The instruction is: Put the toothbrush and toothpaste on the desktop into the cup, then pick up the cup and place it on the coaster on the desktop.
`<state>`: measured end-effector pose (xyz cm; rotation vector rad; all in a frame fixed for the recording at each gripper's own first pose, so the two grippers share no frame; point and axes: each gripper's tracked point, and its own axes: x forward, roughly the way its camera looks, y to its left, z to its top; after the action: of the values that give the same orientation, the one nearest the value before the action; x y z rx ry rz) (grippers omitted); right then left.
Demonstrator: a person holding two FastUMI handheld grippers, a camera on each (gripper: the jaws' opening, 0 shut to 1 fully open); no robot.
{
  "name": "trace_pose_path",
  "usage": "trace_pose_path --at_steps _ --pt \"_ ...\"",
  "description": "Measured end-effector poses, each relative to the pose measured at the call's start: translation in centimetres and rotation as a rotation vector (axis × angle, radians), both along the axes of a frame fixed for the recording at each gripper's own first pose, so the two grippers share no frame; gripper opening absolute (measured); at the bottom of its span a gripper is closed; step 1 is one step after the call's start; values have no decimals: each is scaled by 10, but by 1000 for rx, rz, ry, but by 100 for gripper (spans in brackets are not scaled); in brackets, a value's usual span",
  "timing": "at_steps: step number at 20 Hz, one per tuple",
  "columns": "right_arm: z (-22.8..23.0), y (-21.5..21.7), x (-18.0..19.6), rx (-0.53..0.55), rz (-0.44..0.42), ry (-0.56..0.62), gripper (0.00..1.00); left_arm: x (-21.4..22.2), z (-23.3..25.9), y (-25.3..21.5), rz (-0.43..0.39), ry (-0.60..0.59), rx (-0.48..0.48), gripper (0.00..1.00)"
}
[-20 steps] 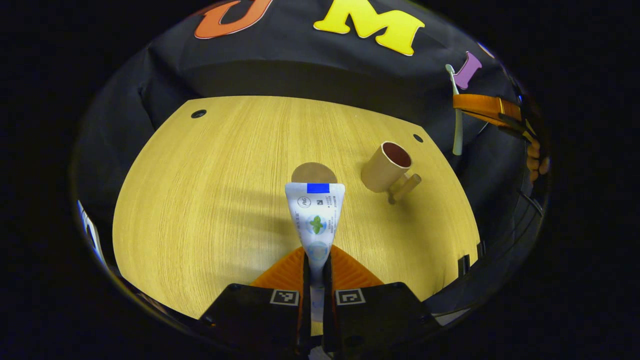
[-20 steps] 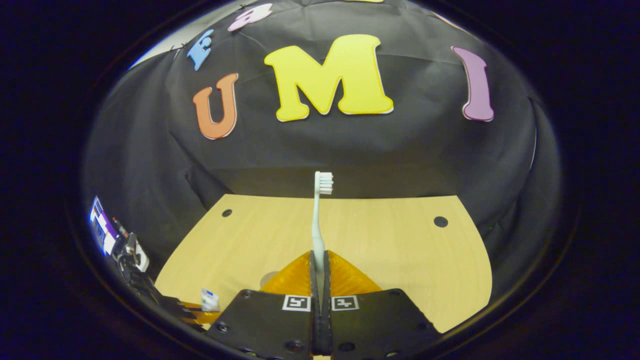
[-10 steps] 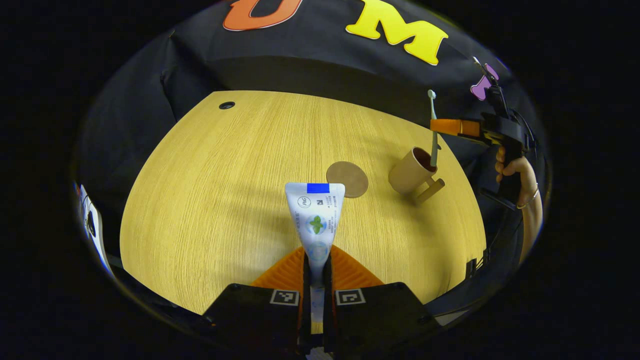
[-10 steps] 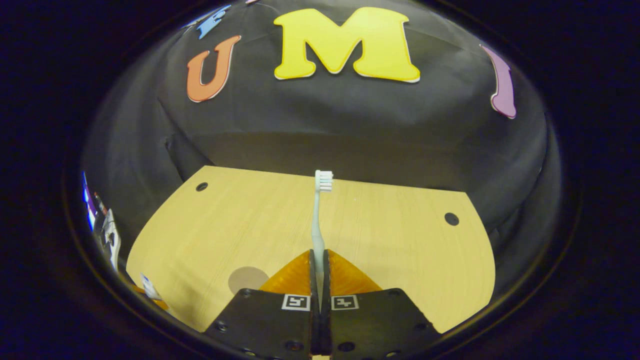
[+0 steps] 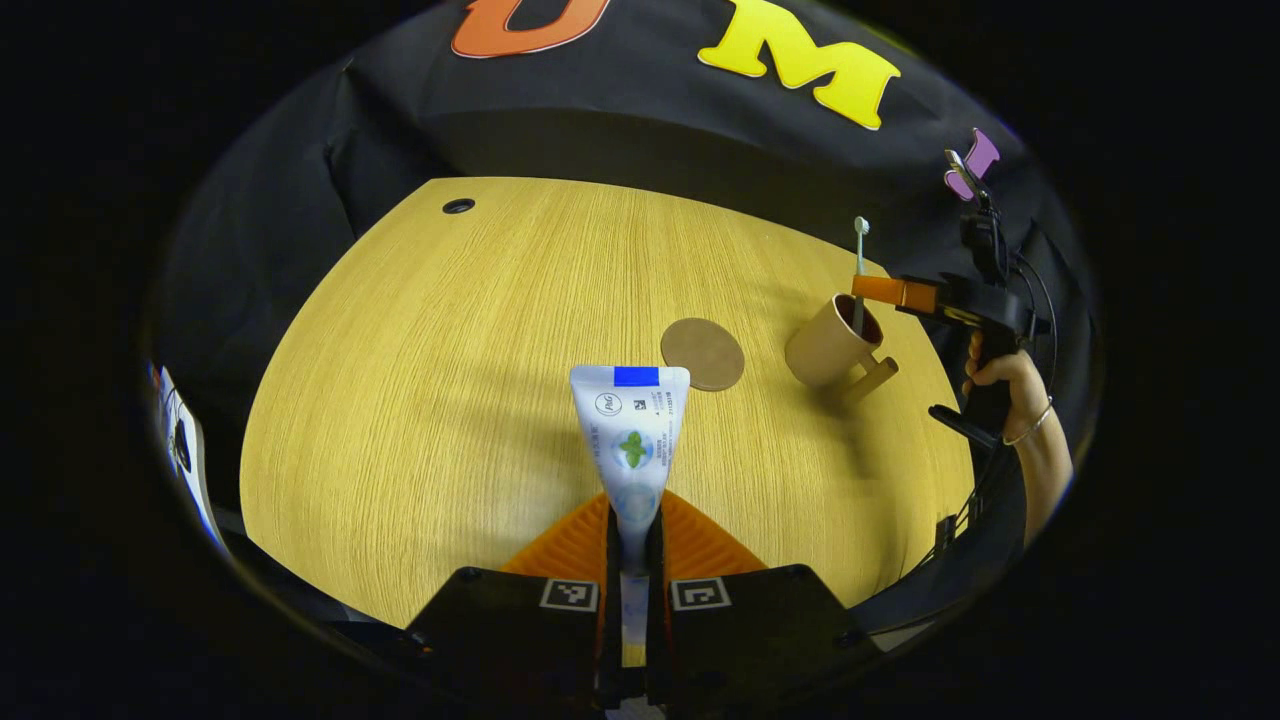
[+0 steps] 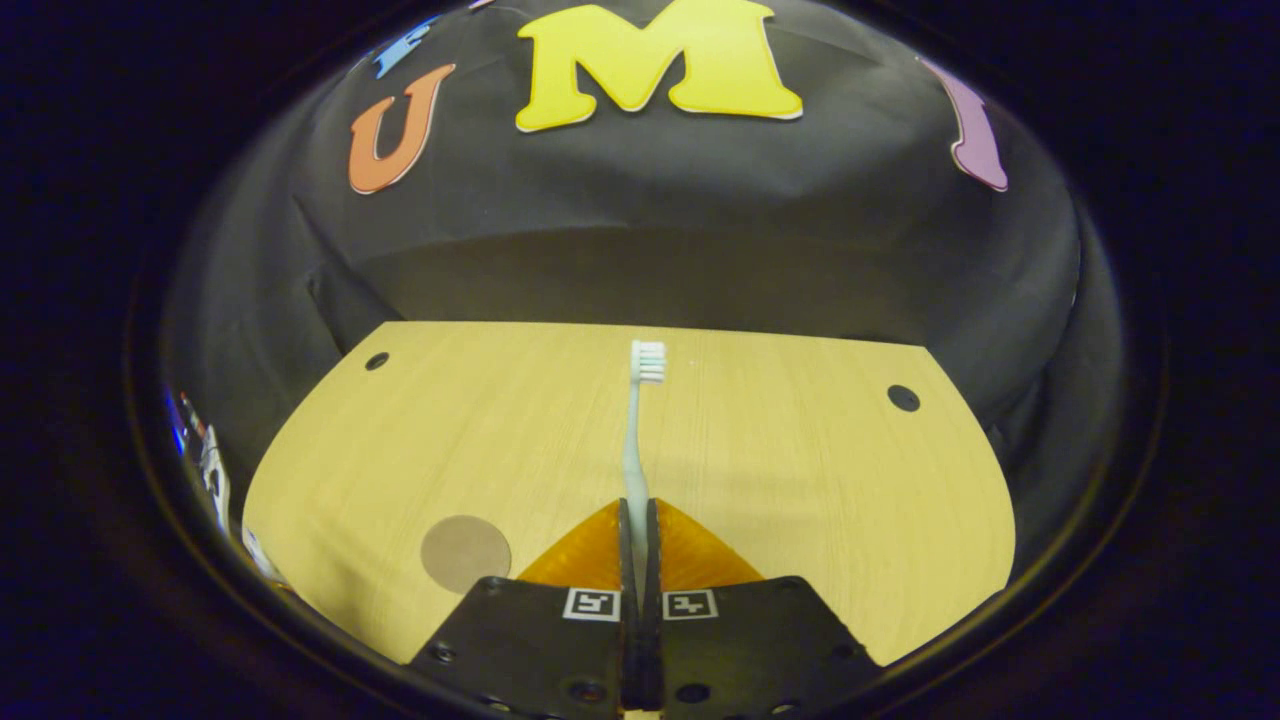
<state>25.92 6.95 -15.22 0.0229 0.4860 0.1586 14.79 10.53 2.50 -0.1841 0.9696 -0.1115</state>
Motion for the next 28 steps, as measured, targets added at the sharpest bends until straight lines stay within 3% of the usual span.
trace_pose_path --at_steps 7,8,9,10,13,14,16,22,28 --pt "-10 -16 -23 -7 -48 38 10 30 10 -26 -37 -33 5 12" --pt "-9 -18 -30 3 -49 30 27 40 12 -30 -45 -40 10 12" --pt "-7 -21 -36 15 -44 25 35 50 13 -35 -53 -49 15 17" --pt "-9 -24 -43 20 -42 25 49 61 16 -40 -59 -59 19 12" --pt "0 -40 -67 45 -47 -2 62 95 25 -63 -82 -100 16 12" --pt "5 -48 -75 54 -54 -21 78 105 25 -74 -89 -116 18 12" --pt "16 -68 -89 71 -75 -52 98 114 35 -91 -103 -159 20 12" --pt "41 -143 -124 162 -139 -119 96 149 75 -157 -145 -316 -44 12" --pt "21 -222 -151 193 -220 -90 96 192 118 -220 -161 -501 -83 12"
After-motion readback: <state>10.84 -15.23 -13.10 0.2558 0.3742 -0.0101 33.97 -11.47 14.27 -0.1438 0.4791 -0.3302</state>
